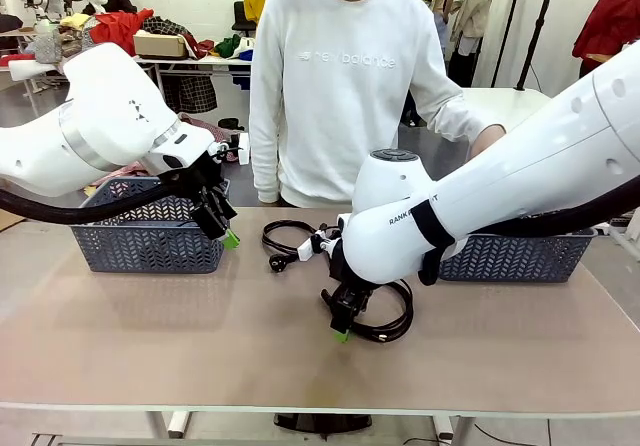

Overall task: Organize the cables according to human instructions.
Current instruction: Pick up a bundle of cables and place it in the basket indicated by the human.

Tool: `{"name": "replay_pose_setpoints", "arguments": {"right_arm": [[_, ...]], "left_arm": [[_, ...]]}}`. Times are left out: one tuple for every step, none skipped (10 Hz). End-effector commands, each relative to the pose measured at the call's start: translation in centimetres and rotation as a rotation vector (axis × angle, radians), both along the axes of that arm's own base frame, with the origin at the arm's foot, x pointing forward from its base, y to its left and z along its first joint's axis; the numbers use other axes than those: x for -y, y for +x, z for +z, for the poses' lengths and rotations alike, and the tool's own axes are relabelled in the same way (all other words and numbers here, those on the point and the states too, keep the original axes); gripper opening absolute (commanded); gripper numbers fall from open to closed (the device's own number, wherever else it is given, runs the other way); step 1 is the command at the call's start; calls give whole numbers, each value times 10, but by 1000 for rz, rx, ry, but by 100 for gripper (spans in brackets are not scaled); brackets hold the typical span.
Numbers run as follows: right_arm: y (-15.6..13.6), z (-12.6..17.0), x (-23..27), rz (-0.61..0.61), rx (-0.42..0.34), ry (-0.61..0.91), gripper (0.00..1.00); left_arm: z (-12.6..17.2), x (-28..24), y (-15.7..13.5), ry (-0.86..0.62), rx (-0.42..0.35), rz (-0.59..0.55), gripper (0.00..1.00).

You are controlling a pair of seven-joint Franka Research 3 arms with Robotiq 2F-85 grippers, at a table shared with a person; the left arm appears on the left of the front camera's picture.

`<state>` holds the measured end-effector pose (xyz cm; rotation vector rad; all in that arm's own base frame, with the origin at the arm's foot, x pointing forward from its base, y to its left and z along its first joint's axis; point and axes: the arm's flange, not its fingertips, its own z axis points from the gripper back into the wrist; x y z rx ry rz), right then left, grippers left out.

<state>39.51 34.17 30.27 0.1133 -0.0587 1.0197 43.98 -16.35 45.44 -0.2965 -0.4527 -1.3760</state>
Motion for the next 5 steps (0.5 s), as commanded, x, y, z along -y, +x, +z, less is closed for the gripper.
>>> {"name": "replay_pose_setpoints", "arguments": {"right_arm": [[6, -1, -12, -17, -7, -36, 100], [6, -1, -14, -13, -6, -43, 100], [5, -1, -15, -14, -3, -48, 82], [6, -1, -15, -18, -3, -49, 81], [6, -1, -15, -21, -4, -51, 62]], "left_arm": [[1, -1, 1, -1, -3, 1, 100], [1, -1, 1, -1, -3, 1, 100], [1, -1, 1, -1, -3, 1, 100], [1, -1, 1, -1, -3, 1, 100], [1, -1, 1, -1, -3, 1, 100]]}}
